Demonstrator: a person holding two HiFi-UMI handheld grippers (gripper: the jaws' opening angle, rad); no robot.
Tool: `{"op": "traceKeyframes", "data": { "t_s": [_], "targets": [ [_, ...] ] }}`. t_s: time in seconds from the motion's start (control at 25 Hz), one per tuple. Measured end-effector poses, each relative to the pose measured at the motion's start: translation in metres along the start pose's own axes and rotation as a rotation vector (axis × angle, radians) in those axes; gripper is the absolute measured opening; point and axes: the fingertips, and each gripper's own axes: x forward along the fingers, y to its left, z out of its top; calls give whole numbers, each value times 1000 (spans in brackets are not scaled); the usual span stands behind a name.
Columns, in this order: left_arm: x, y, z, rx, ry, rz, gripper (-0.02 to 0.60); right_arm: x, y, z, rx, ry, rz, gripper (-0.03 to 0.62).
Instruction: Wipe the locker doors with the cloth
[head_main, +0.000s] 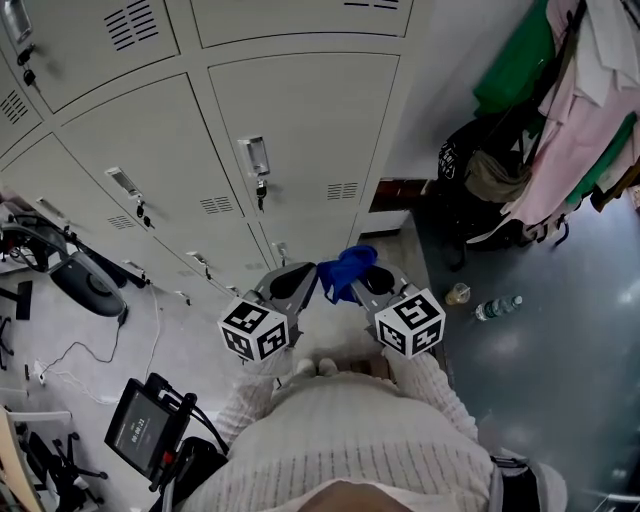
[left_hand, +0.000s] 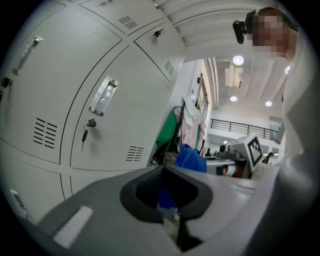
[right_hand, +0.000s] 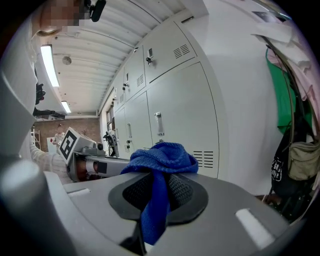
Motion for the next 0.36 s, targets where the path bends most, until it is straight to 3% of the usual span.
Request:
{"op": "traceKeyframes", "data": {
  "t_s": [0.36],
  "targets": [
    [11, -8, -8, 17, 32, 12, 6, -2, -1, -3, 36, 4, 37, 54]
  ]
}}
